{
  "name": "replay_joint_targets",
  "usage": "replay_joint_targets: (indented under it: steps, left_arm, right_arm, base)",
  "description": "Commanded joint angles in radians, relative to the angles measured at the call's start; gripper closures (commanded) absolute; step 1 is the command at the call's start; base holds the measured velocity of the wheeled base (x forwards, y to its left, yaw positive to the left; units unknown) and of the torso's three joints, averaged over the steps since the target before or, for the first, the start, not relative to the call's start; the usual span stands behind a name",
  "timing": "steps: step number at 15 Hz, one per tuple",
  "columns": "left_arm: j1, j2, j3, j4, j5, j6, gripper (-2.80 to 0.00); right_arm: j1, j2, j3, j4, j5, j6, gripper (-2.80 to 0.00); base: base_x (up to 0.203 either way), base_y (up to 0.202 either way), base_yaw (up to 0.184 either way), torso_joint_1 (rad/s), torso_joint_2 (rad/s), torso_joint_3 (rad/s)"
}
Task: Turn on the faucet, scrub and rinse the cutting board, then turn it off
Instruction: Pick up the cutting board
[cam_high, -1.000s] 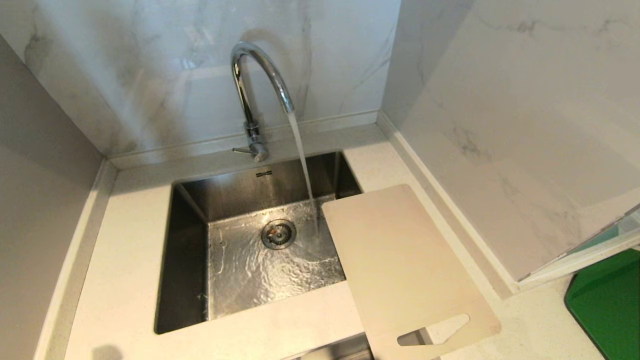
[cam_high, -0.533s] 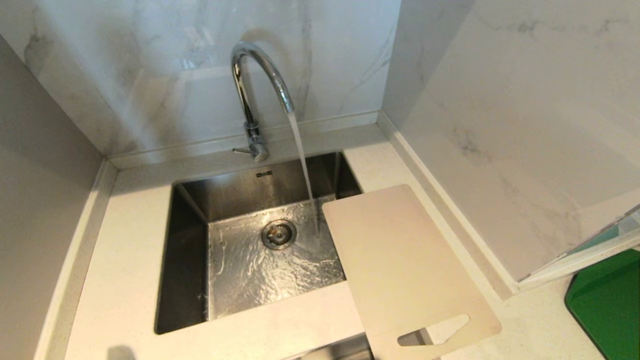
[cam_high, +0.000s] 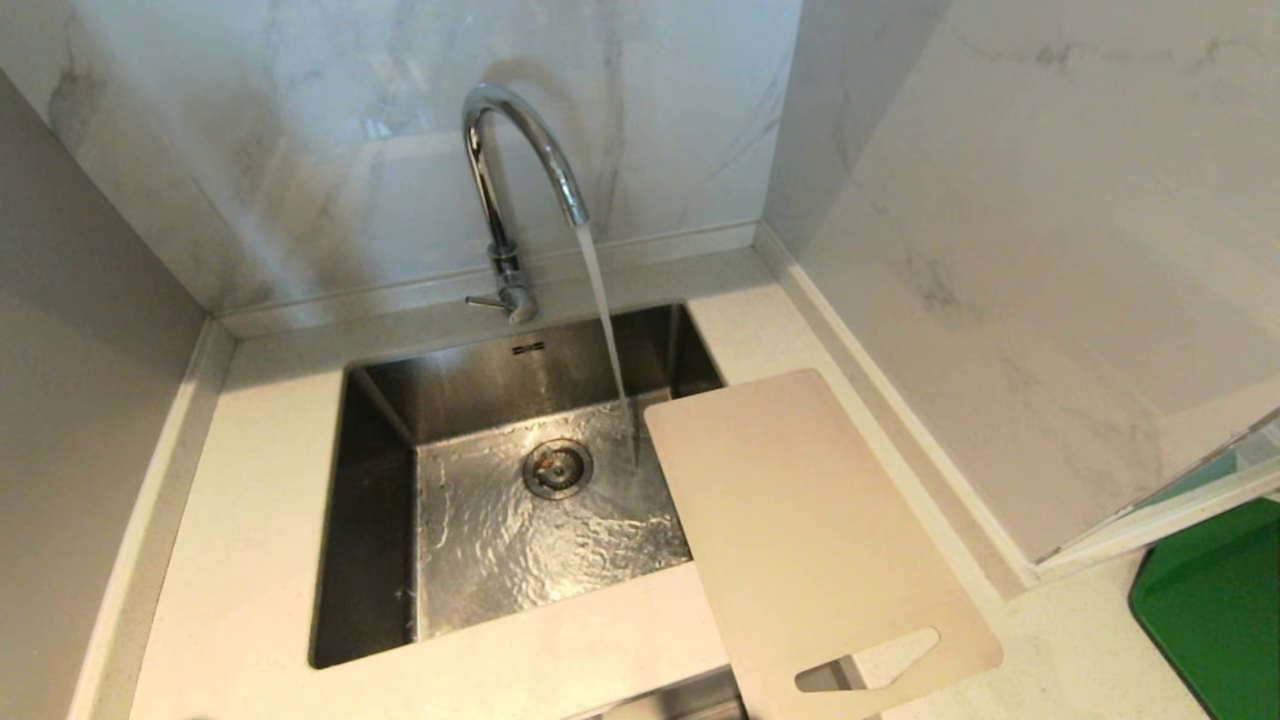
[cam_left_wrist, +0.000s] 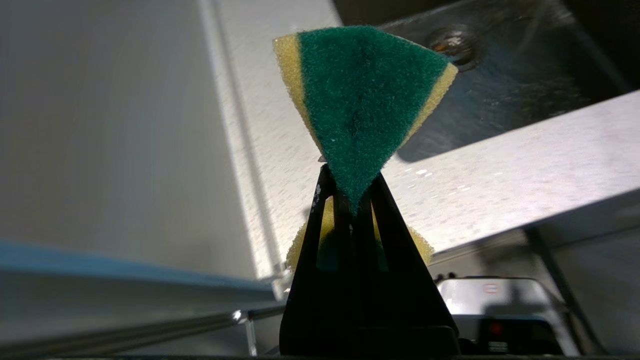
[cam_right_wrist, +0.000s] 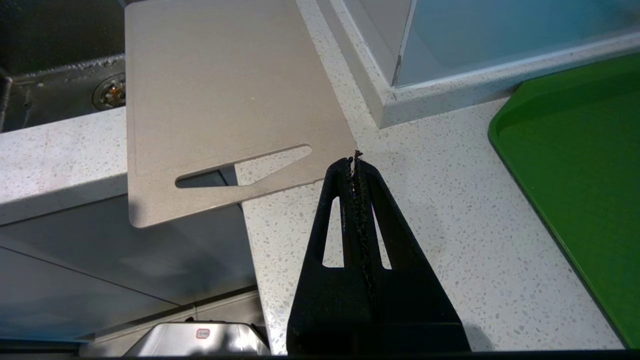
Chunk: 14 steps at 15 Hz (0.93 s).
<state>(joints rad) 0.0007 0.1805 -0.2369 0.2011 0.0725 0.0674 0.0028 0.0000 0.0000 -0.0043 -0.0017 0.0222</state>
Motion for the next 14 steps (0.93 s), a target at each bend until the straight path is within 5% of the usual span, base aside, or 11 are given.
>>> replay_joint_targets:
  steps: [1, 4, 7, 10, 14]
  left_arm:
    - [0.007, -0.043, 0.067, -0.004, 0.024, 0.001, 0.0]
    - [0.005, -0.129, 0.143, -0.037, 0.012, 0.008, 0.0]
    - [0.003, -0.182, 0.187, -0.063, -0.071, -0.014, 0.0]
    - [0.002, -0.182, 0.19, -0.081, -0.065, -0.076, 0.0]
    - [0.001, -0.182, 0.191, -0.081, -0.062, -0.083, 0.0]
  right_arm:
    - [0.0, 0.002, 0.0, 0.0, 0.0, 0.001, 0.0]
    - [0.0, 0.002, 0.0, 0.0, 0.0, 0.001, 0.0]
    - [0.0, 0.002, 0.0, 0.0, 0.0, 0.001, 0.0]
    - [0.0, 0.002, 0.0, 0.0, 0.0, 0.001, 0.0]
    - [0.0, 0.002, 0.0, 0.0, 0.0, 0.0, 0.0]
  base:
    - [0.0, 0.0, 0.0, 0.0, 0.0, 0.0]
    - [0.0, 0.0, 0.0, 0.0, 0.0, 0.0]
    - [0.0, 0.0, 0.0, 0.0, 0.0, 0.0]
    - [0.0, 0.0, 0.0, 0.0, 0.0, 0.0]
    - [0.0, 0.0, 0.0, 0.0, 0.0, 0.0]
